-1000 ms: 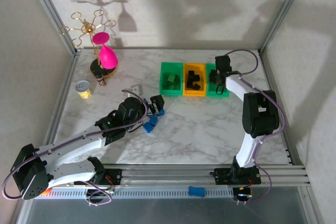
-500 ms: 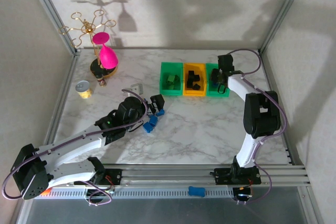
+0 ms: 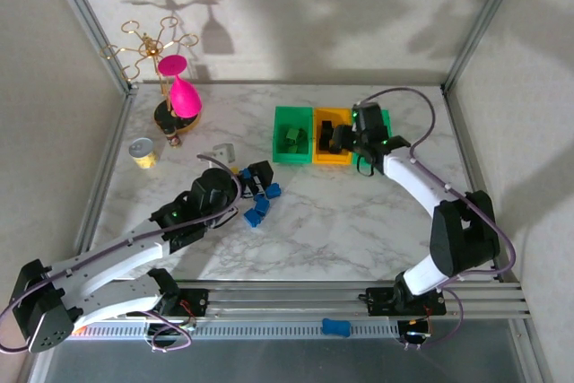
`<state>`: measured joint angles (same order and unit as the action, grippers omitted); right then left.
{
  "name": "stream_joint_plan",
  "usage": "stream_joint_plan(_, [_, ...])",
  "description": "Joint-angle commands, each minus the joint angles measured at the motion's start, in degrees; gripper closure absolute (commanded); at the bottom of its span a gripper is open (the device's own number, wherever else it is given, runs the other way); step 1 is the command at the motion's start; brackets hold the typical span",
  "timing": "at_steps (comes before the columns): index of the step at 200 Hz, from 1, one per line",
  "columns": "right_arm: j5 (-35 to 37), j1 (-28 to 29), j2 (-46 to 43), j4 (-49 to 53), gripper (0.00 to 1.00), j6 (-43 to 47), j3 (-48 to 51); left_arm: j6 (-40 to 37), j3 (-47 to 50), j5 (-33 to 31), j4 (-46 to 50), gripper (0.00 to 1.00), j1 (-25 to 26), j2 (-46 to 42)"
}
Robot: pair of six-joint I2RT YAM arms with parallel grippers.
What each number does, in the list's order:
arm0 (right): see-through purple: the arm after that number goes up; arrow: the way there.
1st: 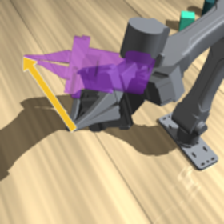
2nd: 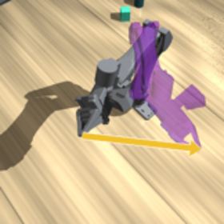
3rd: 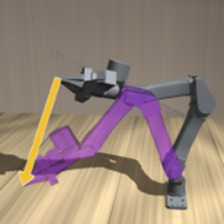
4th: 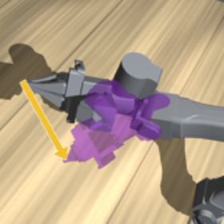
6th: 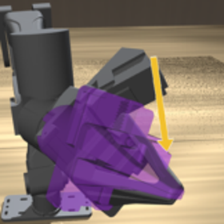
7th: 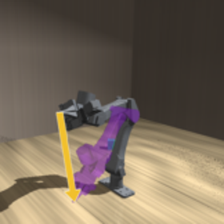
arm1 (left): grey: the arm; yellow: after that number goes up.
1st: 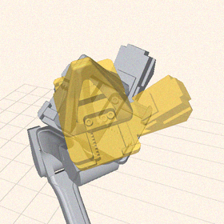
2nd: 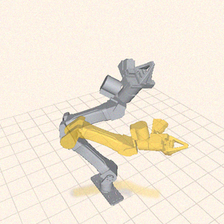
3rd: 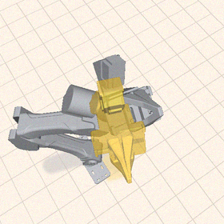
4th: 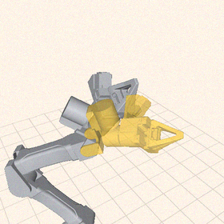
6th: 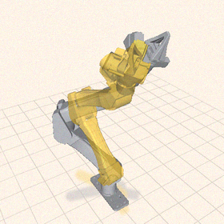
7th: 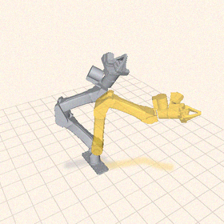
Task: Sort the legos into containers by color
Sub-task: Pick up the lego from the bottom-center of the table.
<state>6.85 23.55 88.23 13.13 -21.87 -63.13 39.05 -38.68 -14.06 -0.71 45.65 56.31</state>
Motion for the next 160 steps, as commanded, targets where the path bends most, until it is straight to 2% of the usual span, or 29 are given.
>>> stream_joint_plan(1, [0.0,6.1,-2.6,0.0,0.42,-2.3,3.3,1.6,2.6,-2.7,4.1,0.0,-0.3,-2.3])
stream_joint_plan(55, [3.7,22.1,-2.7,-4.8,0.38,-9.0,10.2,5.3,6.8,-6.0,8.2,0.0,-0.3,-7.8])
stream_joint_plan(89, [1.6,30.5,0.1,-11.6,0.34,-11.6,13.2,6.3,8.4,-8.5,10.4,0.0,-0.4,-11.1])
stream_joint_plan(123, [1.8,34.7,6.4,-11.0,0.32,-11.5,9.9,6.7,8.8,-10.2,11.8,0.0,-0.4,-13.0])
stream_joint_plan(160, [0.0,38.2,9.5,-13.2,0.31,-11.7,7.5,7.8,9.3,-12.2,13.4,0.0,-0.5,-14.4])
